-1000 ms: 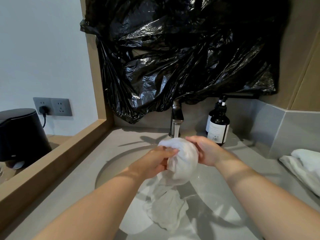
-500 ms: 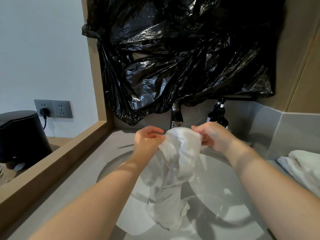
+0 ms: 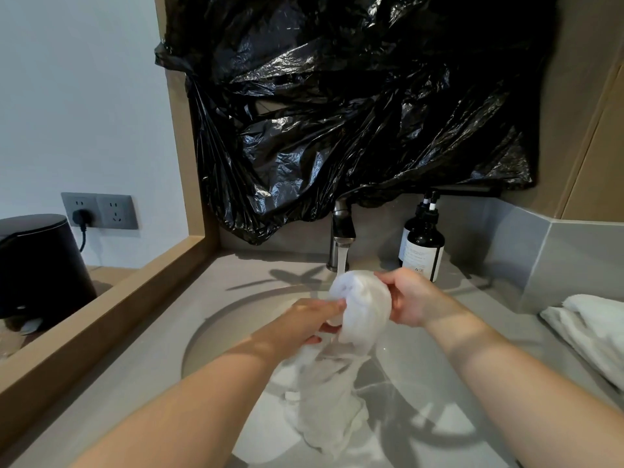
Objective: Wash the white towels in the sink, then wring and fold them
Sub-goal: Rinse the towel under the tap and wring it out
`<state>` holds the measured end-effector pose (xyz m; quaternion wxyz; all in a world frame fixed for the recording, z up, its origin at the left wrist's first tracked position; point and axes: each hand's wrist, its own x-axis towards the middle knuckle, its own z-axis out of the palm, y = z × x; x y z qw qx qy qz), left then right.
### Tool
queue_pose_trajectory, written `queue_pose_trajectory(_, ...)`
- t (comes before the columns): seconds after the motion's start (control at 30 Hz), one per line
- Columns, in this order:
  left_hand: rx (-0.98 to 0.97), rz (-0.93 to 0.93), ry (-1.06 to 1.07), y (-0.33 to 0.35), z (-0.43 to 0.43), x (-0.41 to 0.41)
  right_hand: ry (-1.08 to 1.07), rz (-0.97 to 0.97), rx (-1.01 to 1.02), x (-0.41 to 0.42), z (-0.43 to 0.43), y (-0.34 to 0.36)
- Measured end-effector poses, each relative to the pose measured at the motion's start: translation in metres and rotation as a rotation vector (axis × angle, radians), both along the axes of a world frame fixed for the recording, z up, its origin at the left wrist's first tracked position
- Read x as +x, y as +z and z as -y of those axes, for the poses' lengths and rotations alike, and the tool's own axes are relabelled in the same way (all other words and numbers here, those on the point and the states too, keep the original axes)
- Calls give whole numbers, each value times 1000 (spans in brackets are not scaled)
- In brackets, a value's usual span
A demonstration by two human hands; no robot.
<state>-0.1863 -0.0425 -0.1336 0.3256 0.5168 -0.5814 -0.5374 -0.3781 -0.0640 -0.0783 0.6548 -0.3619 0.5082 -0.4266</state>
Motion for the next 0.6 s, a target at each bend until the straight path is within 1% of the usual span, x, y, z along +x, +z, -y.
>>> queue_pose_trajectory(0.07,25,-176,71,0,2,-2,44,-51,-14,0,1,-1)
queue_pose_trajectory(0.1,27,-241,123,0,3,-2,56,-114,-26,0,2,-2)
queue_pose_trajectory(0.13,23,-293,180,1,4,-1,46,-223,-56,0,4,-2)
queue_pose_trajectory(0.2,-23,-305,253,3,7,0,-36,-555,-152,1,11,-3)
queue_pose_trajectory(0.23,-59,-289,273,4,7,0,-74,-737,-224,1,14,-3)
queue_pose_trajectory(0.27,-98,-284,294,5,7,-2,-90,-872,-307,1,14,-1)
queue_pose_trajectory(0.3,-135,-286,319,7,6,-4,-58,-944,-359,2,13,2)
queue_pose_trajectory(0.4,-188,-322,384,14,6,-6,245,-1009,-329,14,-3,10)
queue_pose_trajectory(0.43,-196,-317,389,16,5,-7,308,-1013,-312,18,-5,6)
queue_pose_trajectory(0.47,-209,-288,387,18,4,-8,317,-982,-291,20,-6,1)
queue_pose_trajectory(0.5,-221,-246,378,18,5,-8,292,-892,-240,22,-6,-5)
queue_pose_trajectory(0.53,-226,-217,371,18,5,-9,242,-751,-169,21,-7,-9)
queue_pose_trajectory(0.57,-232,-206,380,18,6,-9,173,-564,-73,16,-7,-11)
queue_pose_trajectory(0.6,-238,-216,415,19,7,-7,96,-336,29,8,-4,-14)
